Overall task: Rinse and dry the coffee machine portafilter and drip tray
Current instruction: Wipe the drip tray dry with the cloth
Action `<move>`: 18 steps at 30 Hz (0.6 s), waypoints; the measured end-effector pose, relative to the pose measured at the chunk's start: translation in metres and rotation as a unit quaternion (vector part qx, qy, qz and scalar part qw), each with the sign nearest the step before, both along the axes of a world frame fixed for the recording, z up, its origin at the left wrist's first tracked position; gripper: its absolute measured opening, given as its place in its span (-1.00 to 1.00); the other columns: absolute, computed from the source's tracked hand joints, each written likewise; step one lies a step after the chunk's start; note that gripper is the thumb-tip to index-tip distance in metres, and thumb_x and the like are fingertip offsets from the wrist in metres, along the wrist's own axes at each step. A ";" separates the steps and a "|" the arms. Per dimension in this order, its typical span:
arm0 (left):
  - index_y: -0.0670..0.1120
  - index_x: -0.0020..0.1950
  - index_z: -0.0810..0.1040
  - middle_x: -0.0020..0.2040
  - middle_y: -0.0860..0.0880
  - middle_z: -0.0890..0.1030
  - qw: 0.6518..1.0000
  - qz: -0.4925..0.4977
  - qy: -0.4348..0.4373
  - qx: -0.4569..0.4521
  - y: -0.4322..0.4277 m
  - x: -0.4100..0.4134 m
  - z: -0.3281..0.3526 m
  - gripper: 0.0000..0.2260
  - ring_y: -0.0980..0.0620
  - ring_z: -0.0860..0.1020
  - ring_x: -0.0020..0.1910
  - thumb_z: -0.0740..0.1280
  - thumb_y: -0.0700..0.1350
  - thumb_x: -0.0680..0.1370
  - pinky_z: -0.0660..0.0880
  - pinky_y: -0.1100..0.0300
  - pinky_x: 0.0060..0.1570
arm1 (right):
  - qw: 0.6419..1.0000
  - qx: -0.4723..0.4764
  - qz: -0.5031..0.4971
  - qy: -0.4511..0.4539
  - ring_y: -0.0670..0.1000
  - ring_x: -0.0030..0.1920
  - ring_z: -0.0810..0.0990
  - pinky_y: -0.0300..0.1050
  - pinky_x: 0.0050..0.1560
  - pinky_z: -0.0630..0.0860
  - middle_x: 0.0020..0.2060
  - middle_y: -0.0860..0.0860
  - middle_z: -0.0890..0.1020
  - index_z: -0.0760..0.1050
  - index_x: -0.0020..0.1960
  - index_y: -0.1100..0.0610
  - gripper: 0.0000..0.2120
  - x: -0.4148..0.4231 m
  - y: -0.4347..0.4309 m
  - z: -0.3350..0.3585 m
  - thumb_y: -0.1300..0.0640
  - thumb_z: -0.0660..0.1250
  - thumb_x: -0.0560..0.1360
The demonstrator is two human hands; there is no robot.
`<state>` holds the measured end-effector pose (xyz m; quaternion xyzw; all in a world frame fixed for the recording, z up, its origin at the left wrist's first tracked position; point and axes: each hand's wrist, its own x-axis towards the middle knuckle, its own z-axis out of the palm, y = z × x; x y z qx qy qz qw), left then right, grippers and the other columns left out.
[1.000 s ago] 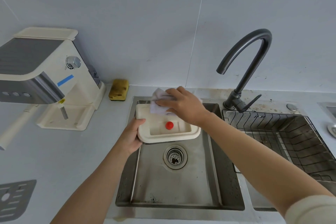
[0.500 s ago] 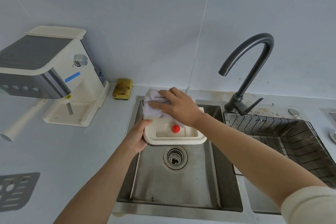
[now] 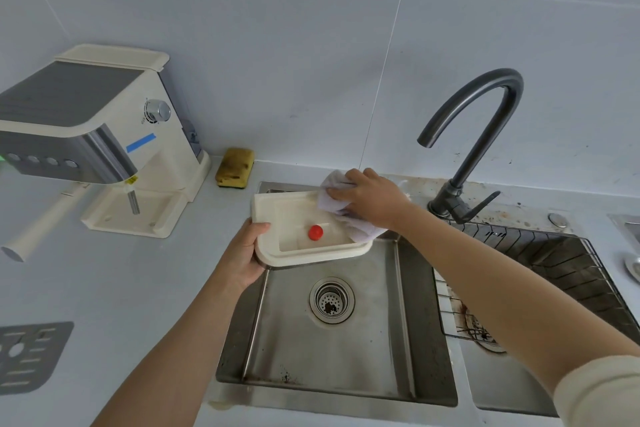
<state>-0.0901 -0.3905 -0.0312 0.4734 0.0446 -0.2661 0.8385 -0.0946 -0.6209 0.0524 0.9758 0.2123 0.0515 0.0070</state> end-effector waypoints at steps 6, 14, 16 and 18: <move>-0.06 0.26 0.39 0.12 -0.11 0.55 1.000 0.024 0.007 0.015 -0.004 0.002 -0.003 -0.49 -0.10 0.53 0.09 0.29 -0.14 0.31 0.58 -0.01 -0.08 | 0.982 -0.009 -0.136 0.134 0.19 0.20 0.38 -0.01 0.13 0.42 0.21 0.11 0.36 0.22 0.41 -0.12 -0.48 -0.004 -0.019 -0.010 -0.26 0.04 0.50; -0.12 0.36 0.33 0.24 -0.17 0.50 0.998 0.055 0.006 0.017 -0.010 0.007 -0.006 -0.33 -0.17 0.49 0.20 0.37 -0.12 0.25 0.58 -0.04 -0.05 | 0.975 0.042 -0.144 0.164 0.18 0.15 0.44 -0.05 0.12 0.40 0.22 0.17 0.40 0.16 0.46 -0.02 -0.56 -0.021 -0.015 -0.034 -0.01 0.05 0.60; -0.14 0.40 0.29 0.30 -0.20 0.47 0.998 0.063 0.007 0.018 -0.009 0.009 -0.005 -0.20 -0.21 0.46 0.27 0.42 -0.08 0.18 0.56 -0.07 0.00 | 0.965 0.083 -0.157 0.194 0.18 0.17 0.44 -0.02 0.18 0.42 0.24 0.18 0.40 0.17 0.46 -0.03 -0.57 -0.025 -0.015 -0.039 0.02 0.07 0.60; -0.15 0.41 0.28 0.34 -0.22 0.44 0.998 0.063 0.010 0.021 -0.008 0.009 -0.005 -0.16 -0.23 0.43 0.30 0.44 -0.07 0.15 0.51 -0.12 0.08 | 0.956 0.107 -0.168 0.213 0.16 0.18 0.46 -0.04 0.19 0.42 0.23 0.16 0.41 0.19 0.45 -0.04 -0.57 -0.026 -0.017 -0.041 -0.01 0.09 0.59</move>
